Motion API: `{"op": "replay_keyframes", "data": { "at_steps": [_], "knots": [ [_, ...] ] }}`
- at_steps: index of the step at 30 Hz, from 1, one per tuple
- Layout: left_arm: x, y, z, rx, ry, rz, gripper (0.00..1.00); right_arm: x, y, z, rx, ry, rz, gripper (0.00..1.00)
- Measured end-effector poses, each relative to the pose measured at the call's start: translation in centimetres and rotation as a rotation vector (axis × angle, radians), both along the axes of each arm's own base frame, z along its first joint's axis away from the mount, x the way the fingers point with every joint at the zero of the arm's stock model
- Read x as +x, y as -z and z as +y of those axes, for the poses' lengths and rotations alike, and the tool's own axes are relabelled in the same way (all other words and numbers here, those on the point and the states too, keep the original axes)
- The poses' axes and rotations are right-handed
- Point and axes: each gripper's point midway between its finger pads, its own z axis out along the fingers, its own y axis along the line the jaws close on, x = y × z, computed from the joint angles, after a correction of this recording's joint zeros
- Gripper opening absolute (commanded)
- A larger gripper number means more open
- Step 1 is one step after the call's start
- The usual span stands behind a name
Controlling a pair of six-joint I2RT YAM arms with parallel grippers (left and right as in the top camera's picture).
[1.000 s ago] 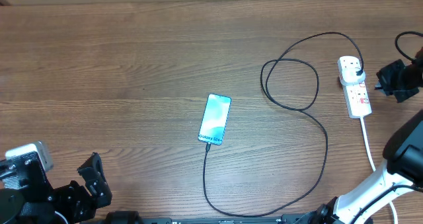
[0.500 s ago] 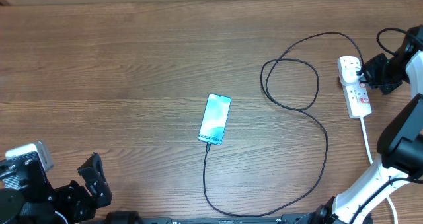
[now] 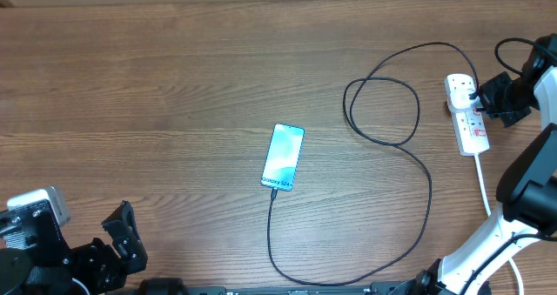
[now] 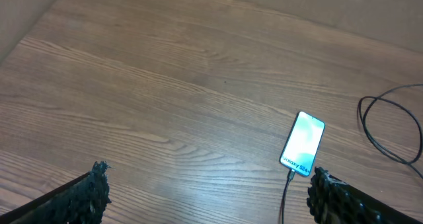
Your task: Plug charger to phone and switch on socket
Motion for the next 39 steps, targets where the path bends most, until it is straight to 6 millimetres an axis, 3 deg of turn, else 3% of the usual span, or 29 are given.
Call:
{"op": "replay_keyframes", "data": {
  "at_steps": [25,33,39],
  "knots": [
    [0.0,0.0,0.0,0.0,0.0,0.0,1.0,-0.1,0.1,-0.8,-0.038,0.026,0.013,0.04],
    [0.0,0.0,0.0,0.0,0.0,0.0,1.0,0.2,2.4,-0.6,-0.006,0.027,0.033,0.04],
    [0.0,0.0,0.0,0.0,0.0,0.0,1.0,0.3,2.6,-0.5,-0.002,0.027,0.033,0.04]
  ]
}}
